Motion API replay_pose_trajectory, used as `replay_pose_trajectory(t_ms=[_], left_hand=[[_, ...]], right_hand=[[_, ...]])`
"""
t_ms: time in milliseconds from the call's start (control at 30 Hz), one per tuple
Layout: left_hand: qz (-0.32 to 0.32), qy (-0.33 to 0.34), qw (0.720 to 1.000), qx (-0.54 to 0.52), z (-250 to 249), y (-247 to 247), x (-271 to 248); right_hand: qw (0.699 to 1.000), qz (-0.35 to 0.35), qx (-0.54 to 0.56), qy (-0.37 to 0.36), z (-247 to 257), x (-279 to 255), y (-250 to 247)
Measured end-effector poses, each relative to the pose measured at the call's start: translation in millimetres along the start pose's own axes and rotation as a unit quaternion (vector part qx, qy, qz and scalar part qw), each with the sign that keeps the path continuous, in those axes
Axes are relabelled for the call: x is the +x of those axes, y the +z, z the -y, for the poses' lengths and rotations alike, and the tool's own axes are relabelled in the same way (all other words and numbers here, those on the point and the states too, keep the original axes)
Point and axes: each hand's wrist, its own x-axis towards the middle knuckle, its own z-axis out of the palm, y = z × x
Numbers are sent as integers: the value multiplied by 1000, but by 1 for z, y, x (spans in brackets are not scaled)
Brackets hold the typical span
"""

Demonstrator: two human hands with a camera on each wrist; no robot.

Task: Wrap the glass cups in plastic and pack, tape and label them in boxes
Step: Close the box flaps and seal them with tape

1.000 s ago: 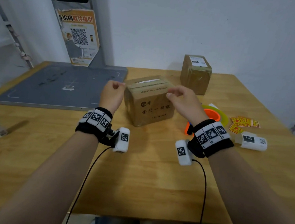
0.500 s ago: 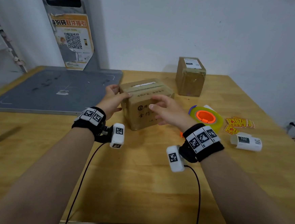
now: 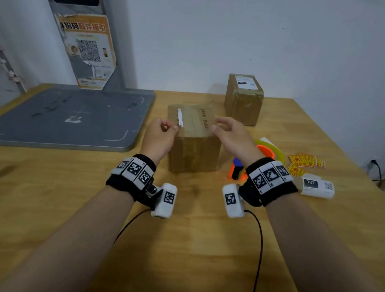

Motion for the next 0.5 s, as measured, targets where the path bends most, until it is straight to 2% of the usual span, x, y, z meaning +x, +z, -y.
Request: replay_pose_trajectory(t_ms=[100, 200, 267, 333, 400, 500], left_hand=[[-25, 45, 997, 60, 1, 6, 11], [-31, 43, 996, 71, -2, 13, 15], [-35, 37, 996, 75, -3, 19, 15], [-41, 42, 994, 95, -5, 24, 13], [-47, 45, 993, 101, -6, 28, 11], [-50, 43, 993, 101, -4, 29, 11]], right_hand=[[991, -98, -88, -7, -18, 4, -34], [955, -153, -236, 92, -45, 7, -71], [933, -128, -284, 181, -62, 8, -88], [927, -68, -289, 230, -74, 10, -96], [940, -28, -244, 238, -85, 14, -97], [948, -38, -210, 238, -93, 20, -95]])
